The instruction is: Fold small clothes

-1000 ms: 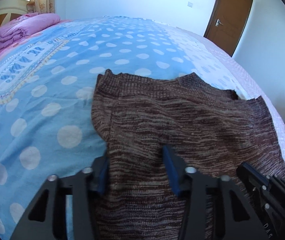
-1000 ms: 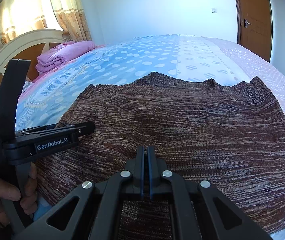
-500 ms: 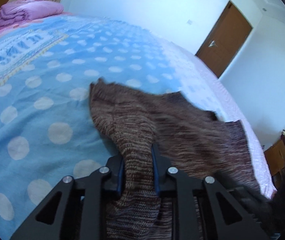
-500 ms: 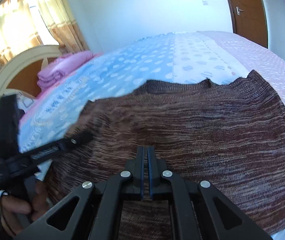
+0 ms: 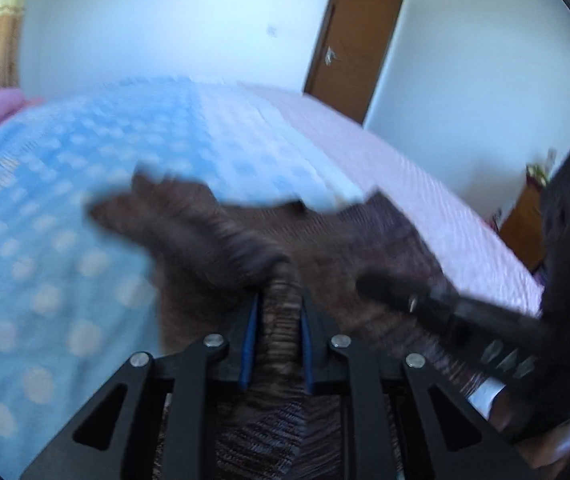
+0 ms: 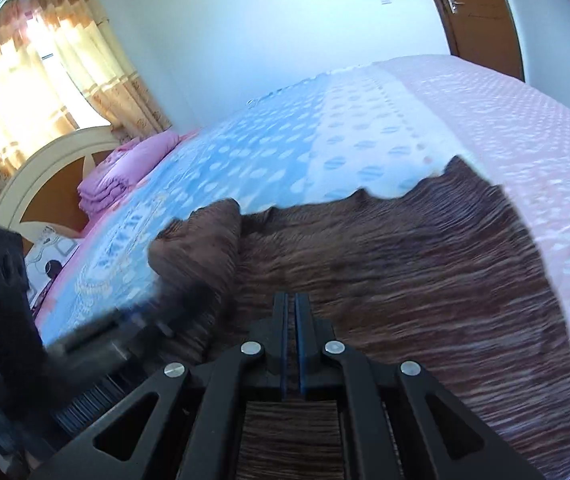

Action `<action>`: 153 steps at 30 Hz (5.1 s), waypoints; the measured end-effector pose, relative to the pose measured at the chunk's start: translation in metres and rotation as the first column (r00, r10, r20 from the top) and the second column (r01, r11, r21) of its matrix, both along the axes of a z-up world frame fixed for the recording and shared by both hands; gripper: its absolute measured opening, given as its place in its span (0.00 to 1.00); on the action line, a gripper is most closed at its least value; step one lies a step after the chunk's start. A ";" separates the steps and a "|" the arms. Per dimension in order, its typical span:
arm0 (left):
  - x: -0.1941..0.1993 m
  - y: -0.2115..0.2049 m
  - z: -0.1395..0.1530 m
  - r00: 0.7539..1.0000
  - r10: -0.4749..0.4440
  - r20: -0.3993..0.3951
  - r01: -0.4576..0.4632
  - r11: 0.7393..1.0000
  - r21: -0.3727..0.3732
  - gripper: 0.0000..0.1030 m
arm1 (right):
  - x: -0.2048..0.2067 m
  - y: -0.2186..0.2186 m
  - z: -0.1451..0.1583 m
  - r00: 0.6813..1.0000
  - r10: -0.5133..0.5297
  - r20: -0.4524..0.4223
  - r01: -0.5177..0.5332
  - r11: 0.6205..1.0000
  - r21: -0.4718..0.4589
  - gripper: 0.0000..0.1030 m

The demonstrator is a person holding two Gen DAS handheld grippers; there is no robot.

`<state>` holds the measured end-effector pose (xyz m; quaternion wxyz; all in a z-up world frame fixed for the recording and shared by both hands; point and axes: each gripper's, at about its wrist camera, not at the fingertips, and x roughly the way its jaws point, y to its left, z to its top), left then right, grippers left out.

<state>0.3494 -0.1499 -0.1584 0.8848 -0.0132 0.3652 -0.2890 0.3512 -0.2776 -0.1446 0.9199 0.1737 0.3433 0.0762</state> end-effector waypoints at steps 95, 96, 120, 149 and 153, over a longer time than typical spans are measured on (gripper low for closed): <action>-0.080 0.048 0.023 0.998 -0.036 -0.061 0.029 0.993 -0.115 0.75 | -0.077 -0.094 -0.013 0.986 0.079 -0.150 -0.071 0.996 0.055 0.53; -0.080 0.045 0.022 0.998 -0.029 -0.058 0.023 0.994 -0.104 0.75 | -0.076 -0.090 -0.020 0.982 0.083 -0.167 -0.074 0.996 0.059 0.53; -0.042 -0.026 -0.024 0.989 0.017 -0.147 -0.006 0.998 0.070 0.75 | -0.079 -0.125 -0.030 0.971 0.049 -0.232 -0.096 0.976 -0.197 0.03; -0.001 -0.050 -0.023 0.989 0.132 -0.074 -0.119 0.980 0.158 0.93 | -0.009 -0.110 -0.032 0.995 -0.040 -0.097 0.016 0.972 -0.234 0.02; 0.004 -0.040 -0.022 0.985 0.118 -0.122 -0.107 0.990 0.094 0.95 | -0.013 -0.115 -0.033 0.996 -0.046 -0.077 0.027 0.973 -0.230 0.02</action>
